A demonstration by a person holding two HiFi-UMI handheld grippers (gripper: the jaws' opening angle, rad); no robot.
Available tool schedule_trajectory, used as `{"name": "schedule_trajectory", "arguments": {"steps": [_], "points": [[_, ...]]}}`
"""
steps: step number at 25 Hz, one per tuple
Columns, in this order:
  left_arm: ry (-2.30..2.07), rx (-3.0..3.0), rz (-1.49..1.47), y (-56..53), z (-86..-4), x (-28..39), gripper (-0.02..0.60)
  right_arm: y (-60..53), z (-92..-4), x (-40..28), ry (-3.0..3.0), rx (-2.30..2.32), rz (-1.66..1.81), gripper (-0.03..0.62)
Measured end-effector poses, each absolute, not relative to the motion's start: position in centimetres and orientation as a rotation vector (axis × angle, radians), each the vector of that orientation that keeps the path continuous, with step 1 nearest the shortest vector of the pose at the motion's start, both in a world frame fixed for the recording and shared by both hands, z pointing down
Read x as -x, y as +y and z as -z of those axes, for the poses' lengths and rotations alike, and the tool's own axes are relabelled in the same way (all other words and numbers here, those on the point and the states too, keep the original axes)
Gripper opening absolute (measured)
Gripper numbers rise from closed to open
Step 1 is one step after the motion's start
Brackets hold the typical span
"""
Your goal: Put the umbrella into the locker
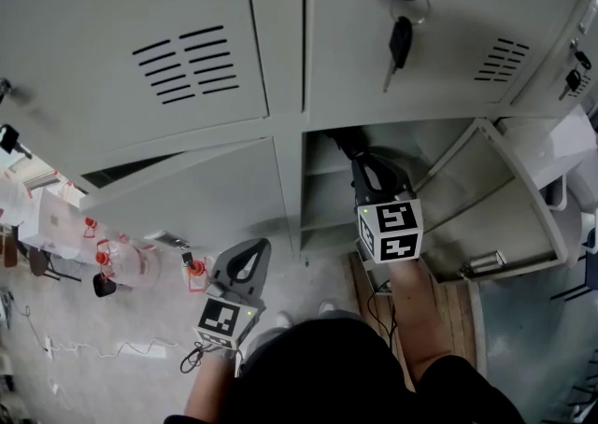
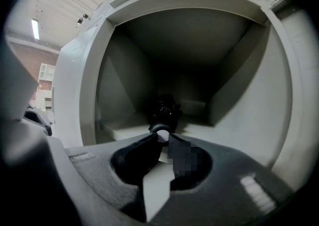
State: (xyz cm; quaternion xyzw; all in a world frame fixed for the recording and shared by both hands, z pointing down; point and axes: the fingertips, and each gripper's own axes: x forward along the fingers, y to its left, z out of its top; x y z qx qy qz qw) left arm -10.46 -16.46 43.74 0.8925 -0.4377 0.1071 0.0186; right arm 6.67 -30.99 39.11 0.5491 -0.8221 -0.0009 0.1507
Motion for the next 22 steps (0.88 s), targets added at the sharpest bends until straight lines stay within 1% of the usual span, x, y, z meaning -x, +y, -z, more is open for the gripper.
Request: {"name": "schedule_trajectory", "arguments": {"steps": [7, 22], "points": [[-1.382, -2.772, -0.335, -16.8, -43.8, 10.6, 0.011, -32.8, -39.2, -6.4, -2.278, -1.547, 0.072, 0.064], [-1.394, -2.758, -0.330, -16.7, -44.0, 10.8, 0.011, -34.6, -39.0, -6.0, -2.174, -1.545, 0.071, 0.063]]}}
